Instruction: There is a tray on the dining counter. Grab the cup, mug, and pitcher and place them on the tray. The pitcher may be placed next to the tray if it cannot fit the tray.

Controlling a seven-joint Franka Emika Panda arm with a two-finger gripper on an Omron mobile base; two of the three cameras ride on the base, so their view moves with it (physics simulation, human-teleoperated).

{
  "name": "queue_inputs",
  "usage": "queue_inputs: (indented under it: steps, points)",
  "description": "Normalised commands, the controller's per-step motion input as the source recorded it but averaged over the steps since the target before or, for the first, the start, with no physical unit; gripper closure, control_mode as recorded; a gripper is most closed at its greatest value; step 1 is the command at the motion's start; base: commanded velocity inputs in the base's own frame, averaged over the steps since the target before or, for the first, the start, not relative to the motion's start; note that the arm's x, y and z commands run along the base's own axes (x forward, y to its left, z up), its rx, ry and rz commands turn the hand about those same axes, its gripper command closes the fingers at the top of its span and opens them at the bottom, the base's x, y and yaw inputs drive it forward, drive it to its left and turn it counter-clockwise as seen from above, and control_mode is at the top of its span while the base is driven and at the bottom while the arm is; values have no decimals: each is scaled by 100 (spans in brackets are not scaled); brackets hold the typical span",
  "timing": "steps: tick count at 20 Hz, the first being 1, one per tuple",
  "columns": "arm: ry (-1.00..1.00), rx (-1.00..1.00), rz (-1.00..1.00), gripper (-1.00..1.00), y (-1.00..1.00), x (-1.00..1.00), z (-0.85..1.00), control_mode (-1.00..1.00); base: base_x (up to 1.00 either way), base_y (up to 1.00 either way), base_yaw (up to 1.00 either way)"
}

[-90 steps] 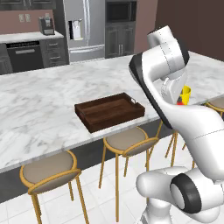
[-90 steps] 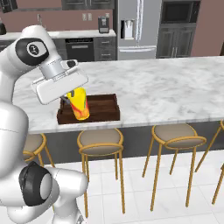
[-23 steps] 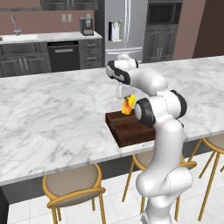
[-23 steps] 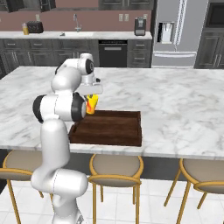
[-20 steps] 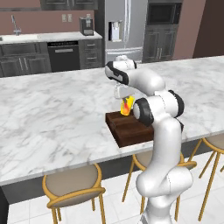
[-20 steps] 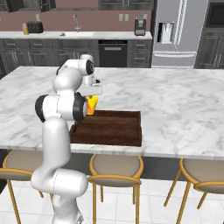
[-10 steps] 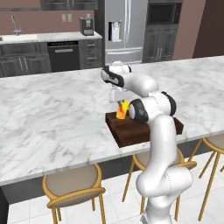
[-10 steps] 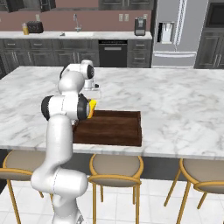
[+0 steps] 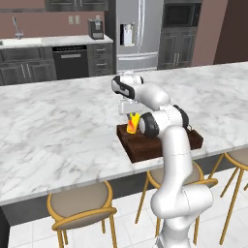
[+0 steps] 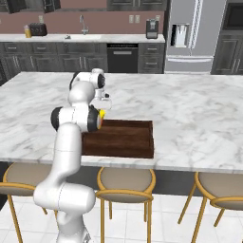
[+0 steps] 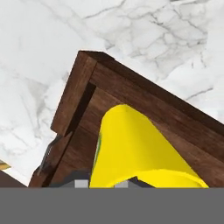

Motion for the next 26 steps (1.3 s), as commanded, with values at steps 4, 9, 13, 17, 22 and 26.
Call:
queue_inputs:
  steps: [4,9,13,17,22,26]
  points:
    - [0,0,-6,100,0,26,-36,-100,0,0,0]
    - [0,0,-6,100,0,6,-44,-100,0,0,0]
    - [0,0,-9,-100,4,-43,-51,-100,0,0,0]
    - [0,0,-9,-100,0,-62,-28,-100,0,0,0]
    - [0,0,-7,-100,5,-49,-7,-100,0,0,0]
    - [-5,-2,-6,-100,24,-44,4,-100,0,0,0]
